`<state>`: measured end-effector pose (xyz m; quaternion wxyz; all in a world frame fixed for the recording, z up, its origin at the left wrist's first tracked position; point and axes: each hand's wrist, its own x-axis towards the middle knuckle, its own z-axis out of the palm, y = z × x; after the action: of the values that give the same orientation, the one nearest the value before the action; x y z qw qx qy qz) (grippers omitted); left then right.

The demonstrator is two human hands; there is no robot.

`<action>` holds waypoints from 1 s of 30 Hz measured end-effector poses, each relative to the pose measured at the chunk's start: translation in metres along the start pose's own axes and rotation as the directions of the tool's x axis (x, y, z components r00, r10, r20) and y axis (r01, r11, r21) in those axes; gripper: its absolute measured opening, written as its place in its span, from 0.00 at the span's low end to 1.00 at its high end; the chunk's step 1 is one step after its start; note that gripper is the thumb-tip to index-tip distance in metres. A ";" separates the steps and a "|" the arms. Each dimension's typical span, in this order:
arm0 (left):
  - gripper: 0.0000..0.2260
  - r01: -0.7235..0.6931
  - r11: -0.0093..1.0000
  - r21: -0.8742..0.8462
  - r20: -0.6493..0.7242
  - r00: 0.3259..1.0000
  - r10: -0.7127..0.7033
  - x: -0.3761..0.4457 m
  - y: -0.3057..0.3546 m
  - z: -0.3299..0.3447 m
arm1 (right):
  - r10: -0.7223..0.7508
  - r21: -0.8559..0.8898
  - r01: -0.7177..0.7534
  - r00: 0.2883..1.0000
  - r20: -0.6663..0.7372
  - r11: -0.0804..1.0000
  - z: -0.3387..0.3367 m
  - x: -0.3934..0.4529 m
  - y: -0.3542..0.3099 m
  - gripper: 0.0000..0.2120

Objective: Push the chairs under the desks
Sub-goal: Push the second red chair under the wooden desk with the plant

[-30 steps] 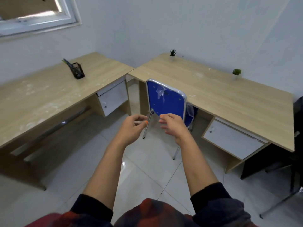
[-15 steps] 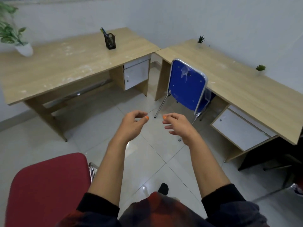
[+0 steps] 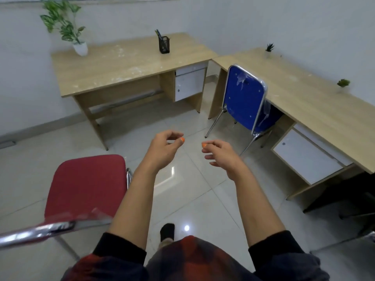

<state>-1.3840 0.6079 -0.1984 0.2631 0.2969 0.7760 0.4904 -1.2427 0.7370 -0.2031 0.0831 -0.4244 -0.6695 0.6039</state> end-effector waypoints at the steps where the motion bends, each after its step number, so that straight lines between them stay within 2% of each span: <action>1: 0.10 0.016 1.000 -0.003 -0.006 1.000 -0.016 -0.019 -0.006 0.006 | 0.022 0.023 -0.022 1.000 0.000 0.999 -0.003 -0.015 0.016 0.10; 5: 0.08 0.061 0.998 0.012 -0.006 0.998 -0.061 -0.082 -0.031 0.014 | 0.100 0.083 -0.097 0.995 -0.024 0.992 -0.002 -0.055 0.058 0.07; 7: 0.09 0.083 0.996 0.025 -0.026 0.996 -0.082 -0.121 -0.043 0.011 | 0.102 0.081 -0.104 0.994 0.026 0.991 0.010 -0.076 0.069 0.07; 11: 0.09 0.114 0.993 0.044 -0.063 0.992 -0.111 -0.159 -0.055 -0.002 | 0.068 0.069 -0.076 0.992 0.110 0.995 0.032 -0.098 0.070 0.08; 16: 0.10 0.077 0.995 0.068 -0.153 0.986 -0.066 -0.196 -0.051 -0.026 | 0.006 0.060 -0.017 0.986 0.164 0.998 0.056 -0.124 0.063 0.09; 23: 0.11 0.078 0.995 0.055 -0.208 0.976 -0.065 -0.249 -0.056 -0.050 | -0.036 0.047 0.029 0.989 0.143 0.998 0.079 -0.155 0.058 0.07; 27: 0.08 0.120 0.993 0.015 -0.257 0.960 -0.112 -0.303 -0.080 -0.081 | -0.057 0.100 0.044 0.990 0.129 0.994 0.129 -0.184 0.054 0.05; 30: 0.07 0.176 0.984 -0.002 -0.313 0.935 -0.168 -0.350 -0.107 -0.109 | -0.054 0.097 0.036 0.981 0.186 0.995 0.180 -0.217 0.060 0.04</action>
<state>-1.2421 0.2531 -0.2144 0.1751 0.1501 0.8370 0.4962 -1.1913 0.4536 -0.2148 0.0529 -0.3460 -0.6550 0.6697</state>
